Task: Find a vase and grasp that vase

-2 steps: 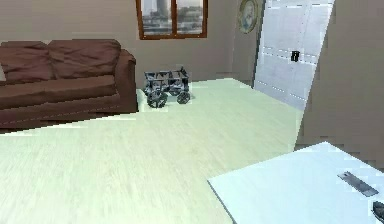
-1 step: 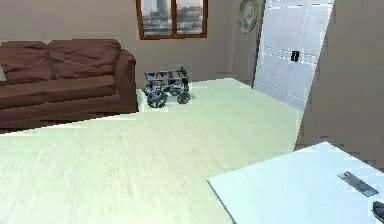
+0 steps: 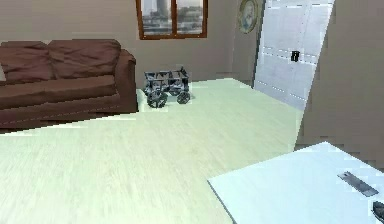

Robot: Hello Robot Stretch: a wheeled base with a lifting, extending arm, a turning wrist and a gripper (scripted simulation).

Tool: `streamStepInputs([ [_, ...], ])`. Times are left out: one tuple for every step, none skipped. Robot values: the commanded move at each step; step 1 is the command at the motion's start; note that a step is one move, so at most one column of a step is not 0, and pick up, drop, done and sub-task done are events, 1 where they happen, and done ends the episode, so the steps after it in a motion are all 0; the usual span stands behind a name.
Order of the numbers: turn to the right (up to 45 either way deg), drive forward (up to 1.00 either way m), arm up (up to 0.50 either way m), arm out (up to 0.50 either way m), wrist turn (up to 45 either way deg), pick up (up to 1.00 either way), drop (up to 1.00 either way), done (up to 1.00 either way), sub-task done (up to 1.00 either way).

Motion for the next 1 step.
streamStepInputs([
  [0.0,0.0,0.0,0.0,0.0,0.0,0.0,1.0,0.0],
])
